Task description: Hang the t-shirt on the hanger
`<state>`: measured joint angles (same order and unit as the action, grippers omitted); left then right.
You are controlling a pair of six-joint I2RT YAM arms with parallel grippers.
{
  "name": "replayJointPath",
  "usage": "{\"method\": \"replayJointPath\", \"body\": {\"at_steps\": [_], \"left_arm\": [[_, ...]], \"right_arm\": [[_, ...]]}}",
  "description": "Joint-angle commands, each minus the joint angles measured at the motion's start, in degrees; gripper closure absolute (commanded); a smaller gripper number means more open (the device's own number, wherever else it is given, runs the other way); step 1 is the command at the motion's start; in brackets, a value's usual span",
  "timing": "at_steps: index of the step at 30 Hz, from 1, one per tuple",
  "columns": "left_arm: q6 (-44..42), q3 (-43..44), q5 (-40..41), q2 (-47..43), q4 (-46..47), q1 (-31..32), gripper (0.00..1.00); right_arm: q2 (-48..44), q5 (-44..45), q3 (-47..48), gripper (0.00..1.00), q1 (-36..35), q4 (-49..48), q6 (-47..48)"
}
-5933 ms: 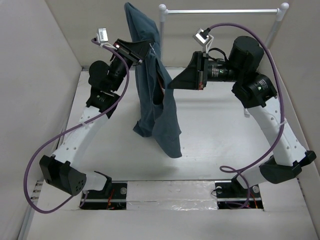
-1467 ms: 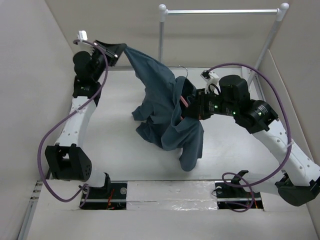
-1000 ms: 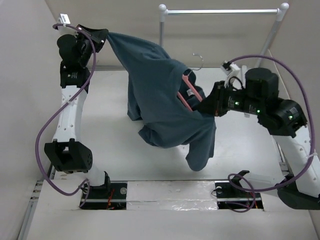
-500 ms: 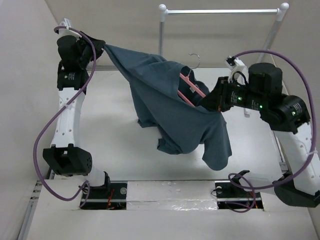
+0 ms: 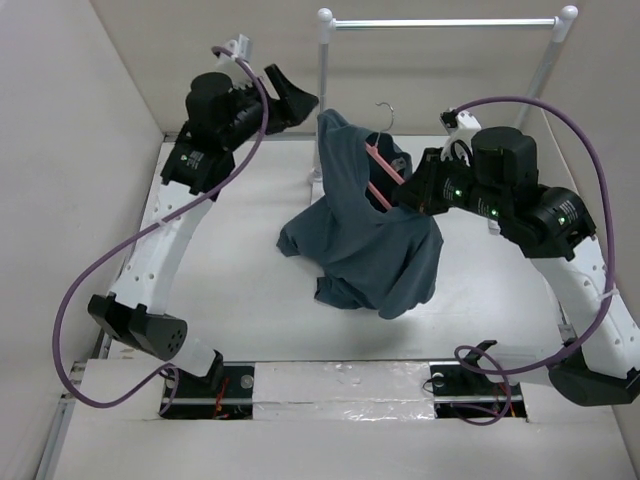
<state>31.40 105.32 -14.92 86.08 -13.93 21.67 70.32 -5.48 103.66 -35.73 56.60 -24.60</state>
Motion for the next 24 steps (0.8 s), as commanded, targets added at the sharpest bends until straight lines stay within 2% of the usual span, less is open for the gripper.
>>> {"method": "replayJointPath", "body": {"at_steps": [1,2,3,8,11,16,18,21,22,24], "left_arm": [[7.9,-7.4,-7.5,-2.7,7.1,2.0,0.35],[13.2,-9.7,-10.4,-3.8,13.3,2.0,0.33],[15.1,-12.0,-11.0,-4.3,16.1,2.0,0.32],[20.1,-15.4,-12.9,-4.3,19.5,2.0,0.26],[23.9,-17.5,-14.7,-3.9,23.4,2.0,0.18],[29.3,-19.4,-20.1,-1.7,31.0,2.0,0.16],[30.8,-19.4,-20.9,-1.2,32.7,2.0,0.16],[30.8,-19.2,-20.5,-1.0,32.7,2.0,0.22],[30.8,-19.0,-20.5,-0.8,32.7,2.0,0.29],[31.2,-19.2,-20.2,-0.3,32.7,2.0,0.32]], "right_arm": [[0.2,4.0,1.3,1.00,-2.1,-10.4,0.9],[0.5,4.0,1.3,1.00,-2.2,-10.6,1.0],[0.3,4.1,1.0,1.00,-2.7,-11.2,1.0],[-0.5,4.2,-0.2,1.00,-2.7,-14.7,0.8],[-0.2,3.5,-0.8,1.00,-3.2,-15.6,0.8],[0.3,2.0,-2.6,1.00,-5.0,-18.8,0.1],[0.5,3.2,-2.8,1.00,-5.7,-19.2,0.1],[0.4,3.6,-4.0,1.00,-6.3,-20.7,0.0],[0.3,3.9,-4.2,1.00,-6.8,-21.6,0.1],[0.5,5.1,-5.0,1.00,-7.6,-22.4,0.3]]}}
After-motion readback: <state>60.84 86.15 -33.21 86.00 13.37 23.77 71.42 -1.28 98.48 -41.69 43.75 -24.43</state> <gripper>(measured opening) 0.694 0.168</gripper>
